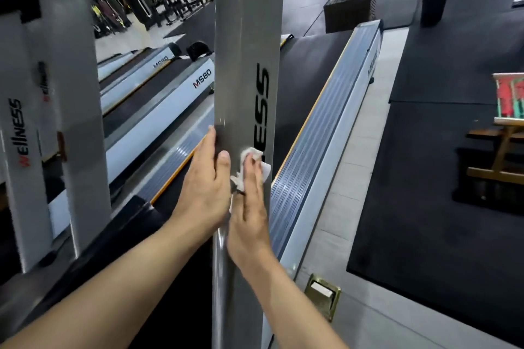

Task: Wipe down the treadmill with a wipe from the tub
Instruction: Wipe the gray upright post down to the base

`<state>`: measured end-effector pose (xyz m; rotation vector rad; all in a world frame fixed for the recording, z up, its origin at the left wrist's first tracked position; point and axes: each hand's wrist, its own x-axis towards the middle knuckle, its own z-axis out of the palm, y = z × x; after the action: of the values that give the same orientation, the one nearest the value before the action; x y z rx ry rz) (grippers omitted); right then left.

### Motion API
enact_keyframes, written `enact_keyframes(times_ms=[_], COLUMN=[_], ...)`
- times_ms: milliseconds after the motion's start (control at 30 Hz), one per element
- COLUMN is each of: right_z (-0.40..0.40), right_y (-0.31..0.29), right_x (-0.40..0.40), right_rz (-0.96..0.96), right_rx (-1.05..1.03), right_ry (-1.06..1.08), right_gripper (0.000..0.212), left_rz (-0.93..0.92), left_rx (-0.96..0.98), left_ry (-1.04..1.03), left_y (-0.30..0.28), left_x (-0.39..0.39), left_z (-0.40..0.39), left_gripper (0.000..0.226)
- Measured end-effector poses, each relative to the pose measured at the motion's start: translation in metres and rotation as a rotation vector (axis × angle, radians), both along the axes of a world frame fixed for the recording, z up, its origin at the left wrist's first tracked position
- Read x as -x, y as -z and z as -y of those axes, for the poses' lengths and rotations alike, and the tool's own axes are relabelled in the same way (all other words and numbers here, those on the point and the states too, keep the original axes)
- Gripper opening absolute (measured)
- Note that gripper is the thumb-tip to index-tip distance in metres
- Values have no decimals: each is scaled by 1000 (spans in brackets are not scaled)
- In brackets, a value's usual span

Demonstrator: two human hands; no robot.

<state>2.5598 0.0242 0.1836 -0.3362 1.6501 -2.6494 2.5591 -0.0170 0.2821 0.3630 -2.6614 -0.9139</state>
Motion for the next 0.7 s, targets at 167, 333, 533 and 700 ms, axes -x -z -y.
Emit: enact_keyframes(times_ms=[167, 333, 533, 700], right_z=[-20, -33, -56, -62], right_y=[-33, -93, -128, -202], right_x=[86, 107, 170, 221], right_rz=[124, -173, -26, -243], right_rx=[-72, -78, -87, -117], right_ry=[21, 1, -46, 3], right_gripper=[64, 67, 65, 70], left_rz=[-12, 63, 97, 99], left_rx=[-2, 82, 52, 22], left_ry=[27, -45, -70, -110], left_y=[-47, -69, -75, -73], left_x=[52, 64, 60, 63], left_z=[-18, -29, -35, -44], left_gripper=[59, 70, 75, 75])
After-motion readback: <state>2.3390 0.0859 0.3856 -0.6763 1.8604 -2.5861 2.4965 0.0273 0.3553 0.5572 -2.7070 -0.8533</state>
